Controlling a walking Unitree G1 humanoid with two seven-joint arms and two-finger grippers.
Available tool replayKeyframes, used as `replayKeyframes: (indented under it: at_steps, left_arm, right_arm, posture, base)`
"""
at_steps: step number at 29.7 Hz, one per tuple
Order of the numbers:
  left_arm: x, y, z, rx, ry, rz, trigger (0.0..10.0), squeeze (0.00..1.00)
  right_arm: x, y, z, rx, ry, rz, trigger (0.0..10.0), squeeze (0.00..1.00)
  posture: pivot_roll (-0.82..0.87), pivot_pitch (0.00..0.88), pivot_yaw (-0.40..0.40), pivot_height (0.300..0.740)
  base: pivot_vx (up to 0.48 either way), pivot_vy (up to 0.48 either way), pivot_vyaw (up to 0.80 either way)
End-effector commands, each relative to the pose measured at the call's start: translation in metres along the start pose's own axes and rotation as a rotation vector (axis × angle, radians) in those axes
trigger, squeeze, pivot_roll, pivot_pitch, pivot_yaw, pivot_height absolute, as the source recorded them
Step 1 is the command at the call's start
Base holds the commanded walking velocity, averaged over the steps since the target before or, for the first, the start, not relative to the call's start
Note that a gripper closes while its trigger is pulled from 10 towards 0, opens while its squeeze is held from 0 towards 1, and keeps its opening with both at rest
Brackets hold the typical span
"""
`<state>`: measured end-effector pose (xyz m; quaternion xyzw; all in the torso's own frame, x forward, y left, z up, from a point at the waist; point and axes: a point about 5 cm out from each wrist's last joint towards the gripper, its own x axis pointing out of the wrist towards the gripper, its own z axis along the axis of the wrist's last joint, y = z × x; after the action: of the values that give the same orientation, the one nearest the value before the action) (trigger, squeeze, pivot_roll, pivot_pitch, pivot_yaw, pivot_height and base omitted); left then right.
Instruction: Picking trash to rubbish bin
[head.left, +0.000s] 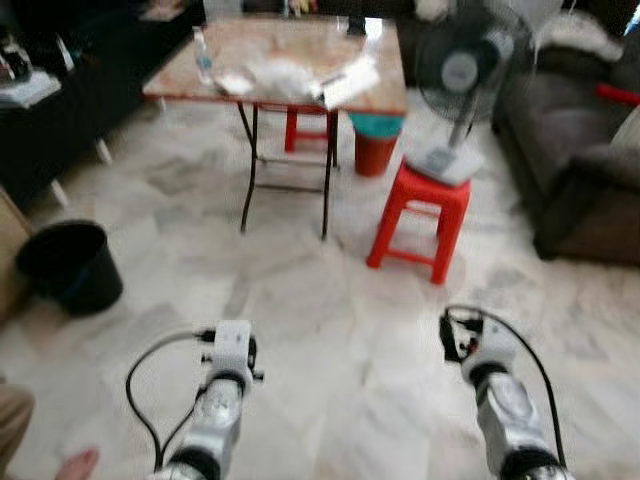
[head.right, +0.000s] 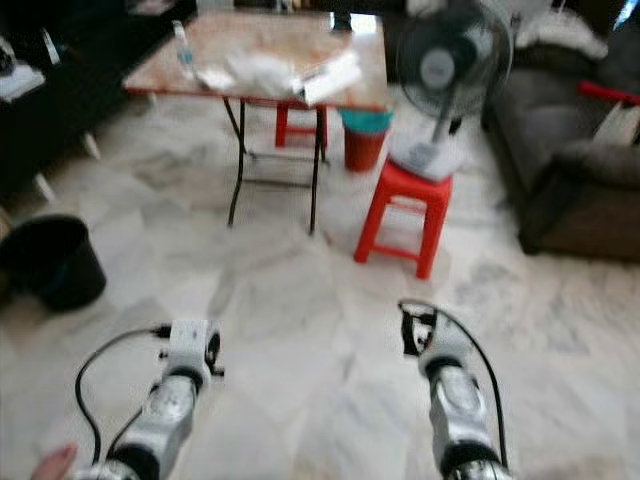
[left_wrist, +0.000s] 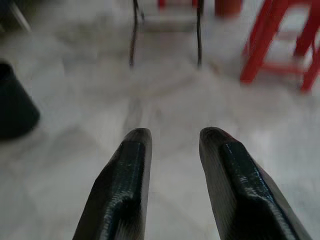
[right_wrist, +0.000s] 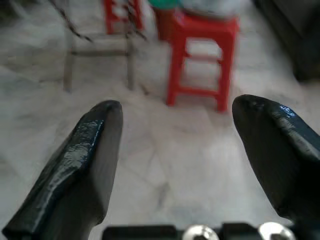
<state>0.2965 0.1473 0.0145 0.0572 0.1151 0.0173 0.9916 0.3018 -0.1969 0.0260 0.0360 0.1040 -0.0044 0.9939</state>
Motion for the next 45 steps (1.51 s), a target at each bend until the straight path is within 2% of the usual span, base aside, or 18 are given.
replayKeyframes:
  at_steps: [1,5,6,8,10,11,14,20,23,28,30,33,39,45]
  left_arm:
    - [0.006,0.000,0.016,0.025,-0.079,0.004,10.0,0.00]
    - [0.012,0.006,0.035,0.010,-0.173,0.034,10.0,0.00]
    - [0.014,0.009,0.043,0.003,-0.210,0.050,10.0,0.00]
    - [0.017,0.003,0.054,-0.007,-0.249,0.034,10.0,0.00]
    - [0.017,0.003,0.055,-0.005,-0.252,0.031,10.0,0.00]
    - [0.018,-0.005,0.059,0.002,-0.267,0.006,10.0,0.00]
    - [0.018,-0.013,0.061,-0.001,-0.269,-0.014,10.0,0.00]
    - [0.019,-0.031,0.066,-0.006,-0.271,-0.060,10.0,0.00]
    - [0.020,-0.033,0.072,-0.015,-0.290,-0.064,10.0,0.00]
    - [0.026,-0.021,0.085,-0.058,-0.327,-0.012,10.0,0.00]
    - [0.026,-0.016,0.089,-0.051,-0.345,-0.001,10.0,0.00]
    - [0.027,-0.011,0.089,-0.064,-0.341,0.017,10.0,0.00]
    - [0.028,-0.008,0.092,-0.047,-0.353,0.039,10.0,0.00]
    - [0.029,-0.014,0.099,-0.034,-0.375,0.019,10.0,0.00]
  right_arm:
    - [0.008,0.007,0.021,-0.020,-0.094,0.034,10.0,0.00]
    - [0.016,0.019,0.039,0.007,-0.174,0.043,10.0,0.00]
    - [0.018,0.026,0.046,0.022,-0.209,0.054,10.0,0.00]
    - [0.021,0.042,0.053,0.000,-0.235,0.100,10.0,0.00]
    - [0.021,0.042,0.053,-0.003,-0.238,0.103,10.0,0.00]
    - [0.021,0.047,0.054,0.003,-0.247,0.112,10.0,0.00]
    - [0.021,0.050,0.056,0.007,-0.256,0.123,10.0,0.00]
    - [0.022,0.046,0.060,0.040,-0.269,0.114,10.0,0.00]
    - [0.023,0.046,0.062,0.041,-0.271,0.115,10.0,0.00]
    - [0.026,0.047,0.068,0.080,-0.280,0.103,10.0,0.00]
    - [0.026,0.050,0.071,0.030,-0.296,0.121,10.0,0.00]
    - [0.026,0.052,0.070,0.007,-0.288,0.136,10.0,0.00]
    - [0.025,0.052,0.067,0.036,-0.280,0.134,10.0,0.00]
    - [0.026,0.053,0.069,0.051,-0.279,0.137,10.0,0.00]
  posture:
    - [-0.13,0.000,-0.036,0.740]
    - [-0.12,0.000,-0.035,0.740]
    - [-0.12,0.000,-0.030,0.740]
    - [-0.12,0.000,-0.030,0.740]
    - [-0.12,0.000,-0.030,0.740]
    - [-0.12,0.000,-0.027,0.740]
    - [-0.12,0.000,-0.026,0.740]
    - [-0.12,0.000,-0.029,0.740]
    - [-0.12,0.000,-0.033,0.740]
    - [-0.11,0.000,-0.039,0.740]
    - [-0.11,0.000,-0.039,0.740]
    - [-0.11,0.000,-0.042,0.740]
    - [-0.11,0.000,-0.043,0.740]
    - [-0.11,0.000,-0.047,0.740]
  base:
    - [0.000,0.000,0.00]
    - [0.000,0.000,0.00]
    - [0.000,0.000,0.00]
    - [0.311,0.000,0.00]
    - [0.371,0.000,0.00]
    - [0.416,0.000,0.45]
    - [0.397,0.000,0.64]
    - [0.209,0.000,0.26]
    - [0.000,0.000,0.00]
    - [0.145,0.000,0.00]
    - [0.341,0.000,0.48]
    - [0.386,0.000,0.69]
    - [0.439,0.000,0.79]
    - [0.469,0.000,0.66]
